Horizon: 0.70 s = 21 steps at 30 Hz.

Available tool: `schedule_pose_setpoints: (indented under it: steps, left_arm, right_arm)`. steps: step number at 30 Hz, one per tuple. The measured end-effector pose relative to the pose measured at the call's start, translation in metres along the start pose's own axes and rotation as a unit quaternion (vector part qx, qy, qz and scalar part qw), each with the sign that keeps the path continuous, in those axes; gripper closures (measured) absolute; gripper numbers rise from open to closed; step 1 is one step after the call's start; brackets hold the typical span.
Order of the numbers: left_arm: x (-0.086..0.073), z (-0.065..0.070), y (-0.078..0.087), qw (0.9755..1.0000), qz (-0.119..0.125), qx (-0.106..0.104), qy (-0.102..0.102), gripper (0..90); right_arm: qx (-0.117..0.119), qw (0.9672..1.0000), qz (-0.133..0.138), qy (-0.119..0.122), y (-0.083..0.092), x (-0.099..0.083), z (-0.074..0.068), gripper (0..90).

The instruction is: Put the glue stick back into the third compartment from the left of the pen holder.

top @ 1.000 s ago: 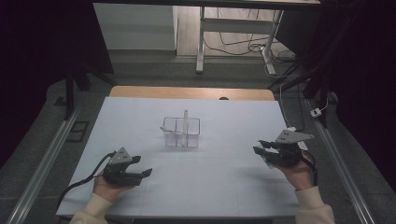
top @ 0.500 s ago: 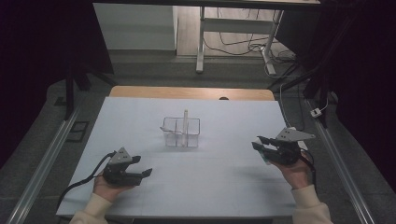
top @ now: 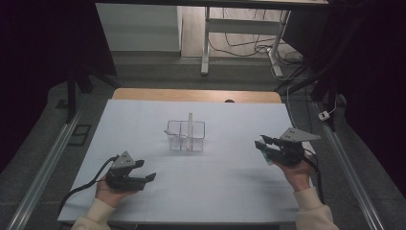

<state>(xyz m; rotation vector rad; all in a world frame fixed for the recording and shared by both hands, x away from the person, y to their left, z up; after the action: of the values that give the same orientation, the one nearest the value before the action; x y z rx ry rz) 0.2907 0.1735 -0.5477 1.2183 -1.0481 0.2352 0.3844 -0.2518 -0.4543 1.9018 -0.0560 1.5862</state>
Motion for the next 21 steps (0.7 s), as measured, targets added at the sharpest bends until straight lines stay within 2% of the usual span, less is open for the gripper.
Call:
schedule_pose_setpoints:
  steps: [16,21]
  left_arm:
    - [0.000,0.000,0.000,1.0000,0.000,0.000,-0.001,28.9]
    - [0.000,0.000,0.000,1.0000,-0.001,0.000,-0.001,28.9]
  right_arm:
    - [0.005,0.9996,0.025,0.007,-0.012,0.014,-0.003,64.5]
    - [0.006,0.9996,0.025,0.013,-0.016,0.018,-0.005,64.5]
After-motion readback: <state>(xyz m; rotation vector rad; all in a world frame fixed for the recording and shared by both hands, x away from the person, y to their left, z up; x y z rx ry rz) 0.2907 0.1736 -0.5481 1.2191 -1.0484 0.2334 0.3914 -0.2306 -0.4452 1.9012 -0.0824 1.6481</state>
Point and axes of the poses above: each handheld gripper's, and its own axes: y roughly backward along the jaws, x roughly out of its top, z roughly to its right, the point moved 6 cm from there along -y, roughly forward along the jaws, and after that the axes turned 13 degrees about x, right-handed, at the moved point
